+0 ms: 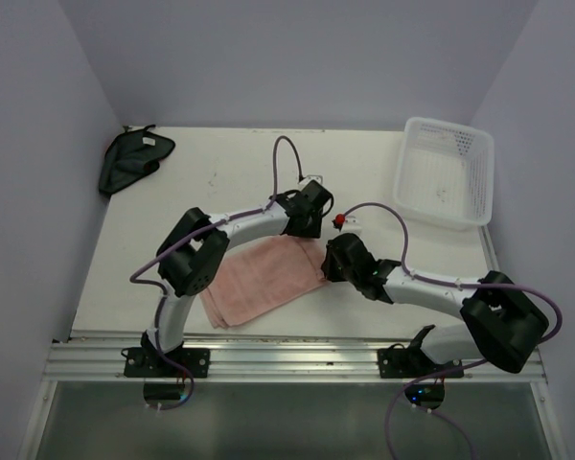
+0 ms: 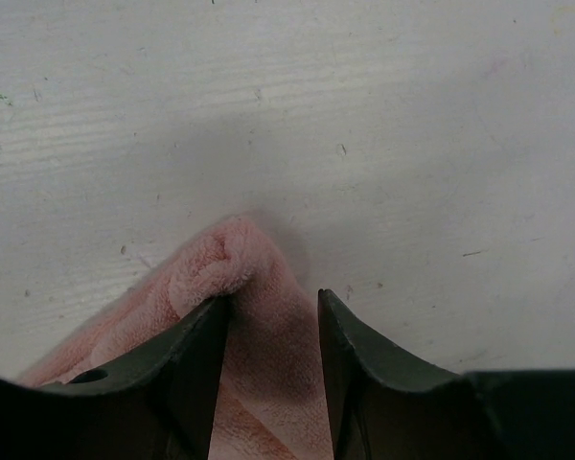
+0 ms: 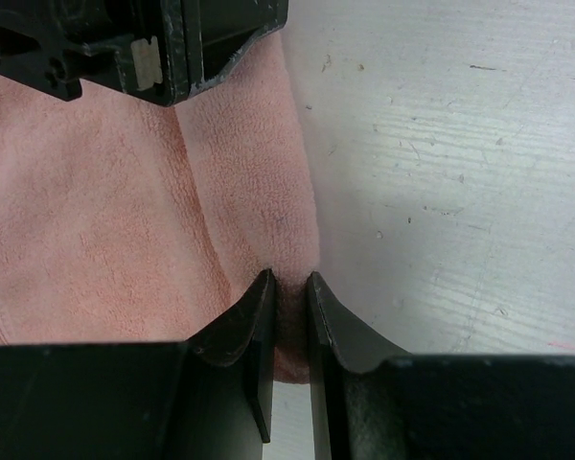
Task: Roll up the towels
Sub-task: Roll the towel
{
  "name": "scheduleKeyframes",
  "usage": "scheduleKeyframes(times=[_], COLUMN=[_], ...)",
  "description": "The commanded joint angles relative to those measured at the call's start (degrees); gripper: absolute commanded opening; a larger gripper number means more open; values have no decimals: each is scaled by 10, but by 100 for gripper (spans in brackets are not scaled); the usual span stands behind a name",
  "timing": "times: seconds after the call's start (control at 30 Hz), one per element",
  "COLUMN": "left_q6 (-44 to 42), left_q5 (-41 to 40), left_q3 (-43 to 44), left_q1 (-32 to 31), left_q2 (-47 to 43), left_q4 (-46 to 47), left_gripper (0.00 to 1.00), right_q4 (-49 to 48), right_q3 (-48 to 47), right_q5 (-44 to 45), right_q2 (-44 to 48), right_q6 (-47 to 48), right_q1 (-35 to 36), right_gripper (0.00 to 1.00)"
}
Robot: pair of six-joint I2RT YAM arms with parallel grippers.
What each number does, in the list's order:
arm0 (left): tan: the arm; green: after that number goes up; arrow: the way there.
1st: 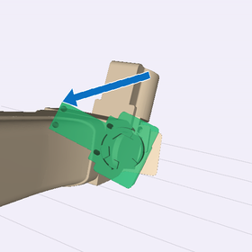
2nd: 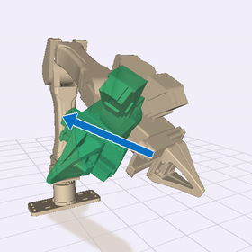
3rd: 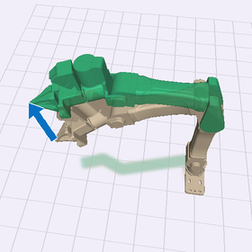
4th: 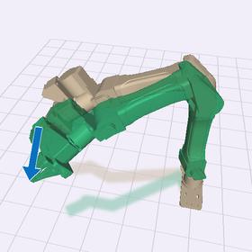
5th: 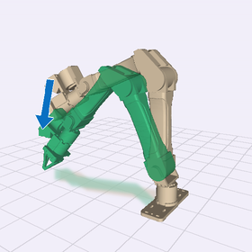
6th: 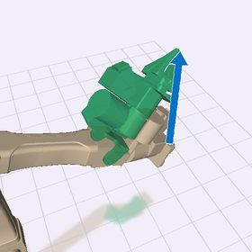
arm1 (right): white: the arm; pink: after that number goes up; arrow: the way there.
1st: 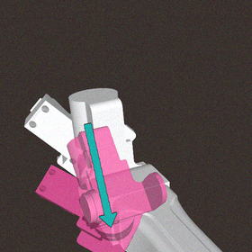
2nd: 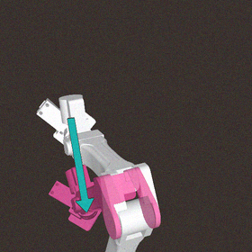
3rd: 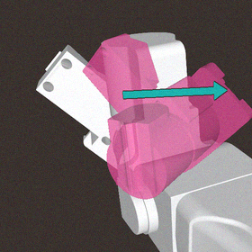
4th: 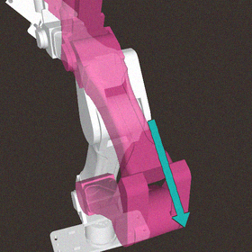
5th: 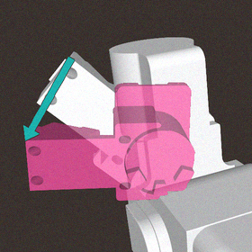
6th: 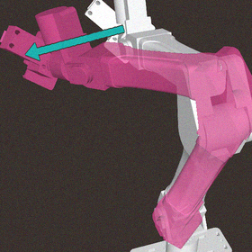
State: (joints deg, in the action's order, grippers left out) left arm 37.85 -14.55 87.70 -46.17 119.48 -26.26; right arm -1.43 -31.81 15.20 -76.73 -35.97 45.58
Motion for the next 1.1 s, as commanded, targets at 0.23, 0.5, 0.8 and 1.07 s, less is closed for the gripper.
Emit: scheduleKeyframes(times=[0.23, 0.5, 0.8, 1.07], left_q6=[-8, 1, 14, 15], left_q5=[-60, -40, -66, -25], left_q3=[-7, 3, 10, -62], left_q1=[-1, -1, 6, 43], left_q2=[46, 49, -5, -80], left_q4=[-95, -74, -9, 134], left_gripper=[34, 3, 0, 0], right_q4=[35, 49, 39, 35], right_q3=[16, 15, 18, 2], right_q5=[41, 51, 78, 112], right_q2=[32, 46, 57, 47], right_q6=[13, 18, 30, 83], right_q1=[14, 22, 36, 50], right_gripper=[0, 0, 0, 0])
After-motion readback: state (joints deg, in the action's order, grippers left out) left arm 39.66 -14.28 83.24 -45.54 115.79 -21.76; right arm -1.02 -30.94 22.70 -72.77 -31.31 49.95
